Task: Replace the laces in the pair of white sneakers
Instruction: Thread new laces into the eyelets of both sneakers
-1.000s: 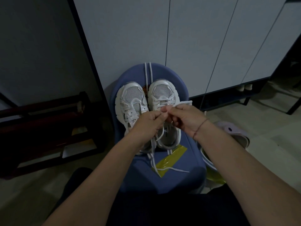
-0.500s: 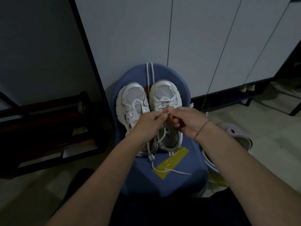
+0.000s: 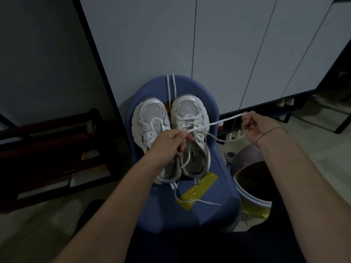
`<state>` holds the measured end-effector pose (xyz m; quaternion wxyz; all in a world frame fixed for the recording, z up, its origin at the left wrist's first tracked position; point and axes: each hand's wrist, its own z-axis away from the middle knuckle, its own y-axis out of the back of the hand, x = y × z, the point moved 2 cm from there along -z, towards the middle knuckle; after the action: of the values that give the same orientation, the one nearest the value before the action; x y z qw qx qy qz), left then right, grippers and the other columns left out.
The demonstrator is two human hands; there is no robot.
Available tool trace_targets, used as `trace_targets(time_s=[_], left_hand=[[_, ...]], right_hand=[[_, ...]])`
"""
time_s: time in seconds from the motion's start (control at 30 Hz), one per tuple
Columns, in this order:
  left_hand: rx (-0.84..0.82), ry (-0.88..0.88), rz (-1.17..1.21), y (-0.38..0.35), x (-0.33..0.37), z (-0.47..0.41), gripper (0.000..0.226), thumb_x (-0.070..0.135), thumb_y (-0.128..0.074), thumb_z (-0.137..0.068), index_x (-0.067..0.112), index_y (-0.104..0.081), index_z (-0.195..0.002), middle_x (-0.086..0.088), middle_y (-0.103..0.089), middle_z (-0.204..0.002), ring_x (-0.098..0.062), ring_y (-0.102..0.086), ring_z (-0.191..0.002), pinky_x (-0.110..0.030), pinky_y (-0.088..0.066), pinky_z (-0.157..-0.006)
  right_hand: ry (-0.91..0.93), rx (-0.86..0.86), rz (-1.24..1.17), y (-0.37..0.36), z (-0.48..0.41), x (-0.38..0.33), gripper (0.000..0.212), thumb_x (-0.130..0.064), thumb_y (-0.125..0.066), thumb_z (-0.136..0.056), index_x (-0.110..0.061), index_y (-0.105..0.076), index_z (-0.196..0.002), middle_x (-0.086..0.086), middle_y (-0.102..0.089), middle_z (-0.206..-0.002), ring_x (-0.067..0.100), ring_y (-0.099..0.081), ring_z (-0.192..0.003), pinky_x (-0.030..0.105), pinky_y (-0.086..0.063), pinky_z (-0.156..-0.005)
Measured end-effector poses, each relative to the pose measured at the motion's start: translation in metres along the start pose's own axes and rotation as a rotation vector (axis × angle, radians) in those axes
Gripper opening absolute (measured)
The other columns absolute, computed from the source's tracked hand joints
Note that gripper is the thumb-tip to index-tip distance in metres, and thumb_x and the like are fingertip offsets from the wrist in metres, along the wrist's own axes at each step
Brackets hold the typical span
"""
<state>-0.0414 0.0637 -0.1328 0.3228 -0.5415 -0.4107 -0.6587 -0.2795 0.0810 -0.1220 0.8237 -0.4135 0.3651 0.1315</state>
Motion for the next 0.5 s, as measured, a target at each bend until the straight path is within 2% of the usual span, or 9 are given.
trace_targets(time_s=[0.03, 0.1, 0.17, 0.23, 0.3, 0.37, 0.43, 0.5], left_hand=[[0.013, -0.003, -0.010, 0.000, -0.001, -0.001, 0.034, 0.017, -0.041, -0.105, 0.012, -0.065, -0.082, 0.001, -0.047, -0.055, -0.002, -0.040, -0.044, -0.015, -0.039, -0.050], [0.034, 0.002, -0.031, 0.000, -0.003, -0.003, 0.032, 0.019, -0.046, -0.103, 0.014, -0.068, -0.080, 0.001, -0.054, -0.053, -0.004, -0.043, -0.044, -0.013, -0.040, -0.049], [0.050, -0.005, -0.056, -0.002, -0.003, -0.005, 0.027, 0.022, -0.055, -0.099, 0.017, -0.071, -0.078, 0.003, -0.060, -0.051, -0.004, -0.045, -0.044, -0.012, -0.041, -0.050], [0.084, -0.026, -0.080, -0.005, -0.003, -0.007, 0.021, 0.023, -0.064, -0.094, 0.018, -0.073, -0.076, 0.005, -0.063, -0.053, -0.004, -0.049, -0.047, -0.012, -0.043, -0.052], [0.121, -0.054, -0.096, -0.006, -0.002, -0.010, 0.019, 0.023, -0.069, -0.090, 0.017, -0.074, -0.073, 0.008, -0.064, -0.053, -0.001, -0.053, -0.049, -0.012, -0.043, -0.053], [0.141, -0.070, -0.125, -0.008, 0.000, -0.012, 0.021, 0.020, -0.068, -0.090, 0.017, -0.073, -0.070, 0.011, -0.061, -0.050, 0.004, -0.051, -0.046, -0.012, -0.040, -0.051], [0.158, -0.071, -0.164, -0.009, 0.000, -0.014, 0.027, 0.023, -0.064, -0.093, 0.018, -0.070, -0.067, 0.012, -0.057, -0.047, 0.003, -0.047, -0.044, -0.016, -0.039, -0.051], [0.155, -0.068, -0.190, -0.013, 0.000, -0.016, 0.032, 0.027, -0.059, -0.097, 0.019, -0.068, -0.067, 0.002, -0.062, -0.055, -0.005, -0.050, -0.049, -0.026, -0.045, -0.058]], right_hand=[[-0.022, -0.031, 0.143, -0.002, 0.006, 0.001, 0.018, -0.006, -0.044, -0.098, -0.003, -0.051, -0.082, 0.012, -0.054, -0.069, 0.006, -0.050, -0.033, 0.013, -0.042, -0.036], [-0.037, -0.098, 0.632, -0.008, 0.021, 0.008, 0.016, -0.011, -0.052, -0.095, 0.003, -0.059, -0.097, 0.021, -0.062, -0.083, 0.011, -0.056, -0.041, 0.016, -0.046, -0.038], [0.126, -0.142, 1.007, -0.015, 0.032, 0.014, 0.022, -0.016, -0.057, -0.094, 0.004, -0.064, -0.098, 0.016, -0.065, -0.078, 0.009, -0.053, -0.041, 0.016, -0.045, -0.039], [0.353, -0.272, 1.106, -0.028, 0.043, 0.021, 0.017, -0.012, -0.057, -0.093, 0.000, -0.066, -0.102, 0.006, -0.064, -0.071, 0.007, -0.053, -0.041, 0.017, -0.045, -0.042], [0.325, -0.530, 1.105, -0.037, 0.052, 0.036, 0.018, -0.009, -0.054, -0.094, -0.008, -0.063, -0.110, 0.002, -0.065, -0.082, 0.010, -0.060, -0.054, 0.019, -0.051, -0.052], [0.296, -0.703, 1.214, -0.039, 0.050, 0.050, 0.017, -0.011, -0.053, -0.095, -0.017, -0.064, -0.106, -0.001, -0.067, -0.091, 0.016, -0.066, -0.078, 0.026, -0.056, -0.071], [0.388, -0.716, 1.303, -0.038, 0.043, 0.054, 0.013, -0.012, -0.057, -0.092, -0.020, -0.067, -0.094, -0.005, -0.068, -0.085, 0.012, -0.066, -0.083, 0.029, -0.054, -0.081], [0.437, -0.634, 1.273, -0.036, 0.036, 0.052, 0.009, -0.008, -0.061, -0.089, -0.012, -0.069, -0.088, -0.006, -0.066, -0.072, 0.001, -0.062, -0.065, 0.024, -0.054, -0.072]])
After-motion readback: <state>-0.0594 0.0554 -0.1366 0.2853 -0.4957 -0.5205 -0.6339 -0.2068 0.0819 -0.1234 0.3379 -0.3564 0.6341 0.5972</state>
